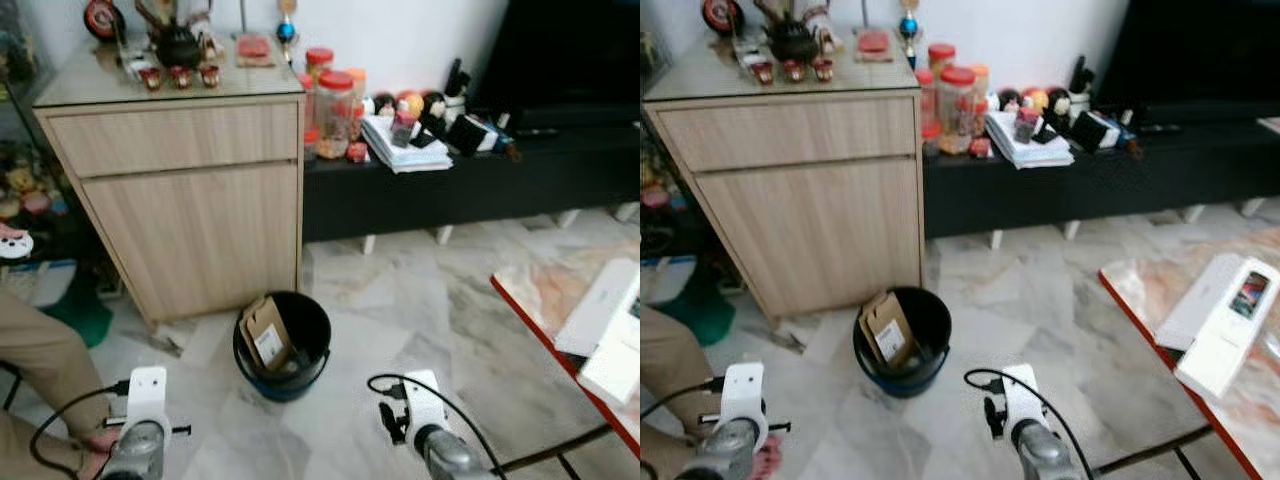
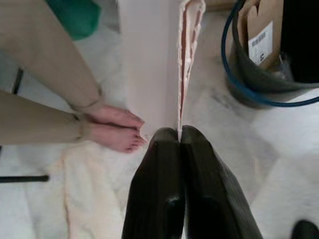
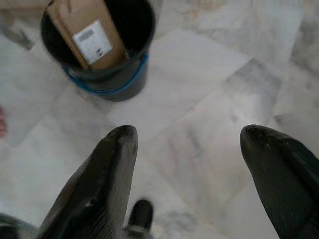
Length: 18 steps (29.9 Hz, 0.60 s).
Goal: Picking trash to rubbish bin
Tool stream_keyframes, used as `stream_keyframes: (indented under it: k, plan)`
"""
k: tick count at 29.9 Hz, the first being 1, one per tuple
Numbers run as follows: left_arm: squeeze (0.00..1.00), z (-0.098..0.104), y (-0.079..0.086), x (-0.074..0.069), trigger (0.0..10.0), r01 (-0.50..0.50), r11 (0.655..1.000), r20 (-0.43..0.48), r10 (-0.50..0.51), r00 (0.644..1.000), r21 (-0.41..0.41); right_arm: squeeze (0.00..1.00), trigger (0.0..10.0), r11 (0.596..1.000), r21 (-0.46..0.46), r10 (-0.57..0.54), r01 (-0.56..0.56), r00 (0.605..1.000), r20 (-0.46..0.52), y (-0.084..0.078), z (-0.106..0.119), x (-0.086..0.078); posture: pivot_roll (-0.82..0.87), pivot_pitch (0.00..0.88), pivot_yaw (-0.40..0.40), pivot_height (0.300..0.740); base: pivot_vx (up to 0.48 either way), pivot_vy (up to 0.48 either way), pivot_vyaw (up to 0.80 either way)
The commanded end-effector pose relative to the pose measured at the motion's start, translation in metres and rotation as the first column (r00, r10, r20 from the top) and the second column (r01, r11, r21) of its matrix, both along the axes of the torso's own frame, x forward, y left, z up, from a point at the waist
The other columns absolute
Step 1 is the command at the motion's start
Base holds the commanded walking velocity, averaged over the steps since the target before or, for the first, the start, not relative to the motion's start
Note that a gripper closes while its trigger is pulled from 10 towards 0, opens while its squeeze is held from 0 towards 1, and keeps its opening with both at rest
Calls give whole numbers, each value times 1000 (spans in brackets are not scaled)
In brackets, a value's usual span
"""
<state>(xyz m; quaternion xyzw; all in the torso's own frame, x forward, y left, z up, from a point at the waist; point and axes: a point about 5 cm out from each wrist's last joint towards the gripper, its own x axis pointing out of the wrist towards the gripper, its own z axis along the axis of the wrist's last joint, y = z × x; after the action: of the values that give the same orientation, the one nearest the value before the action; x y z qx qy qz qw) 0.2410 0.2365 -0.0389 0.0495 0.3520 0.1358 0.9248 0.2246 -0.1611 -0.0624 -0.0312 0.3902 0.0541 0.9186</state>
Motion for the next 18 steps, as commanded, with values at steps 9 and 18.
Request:
stream_keyframes:
  k: [9,18]
  plan:
    - [0,3,8,0,10000,-2,1000,5,2,1000,20,0,10000,999,41,-27,26,999,21,6,3,5,-27,0,-63,740,375,0,0]
    - [0,3,9,0,10000,12,1000,2,-12,1000,26,0,10000,998,62,-35,34,999,11,10,1,2,-26,0,-51,740,373,0,-89]
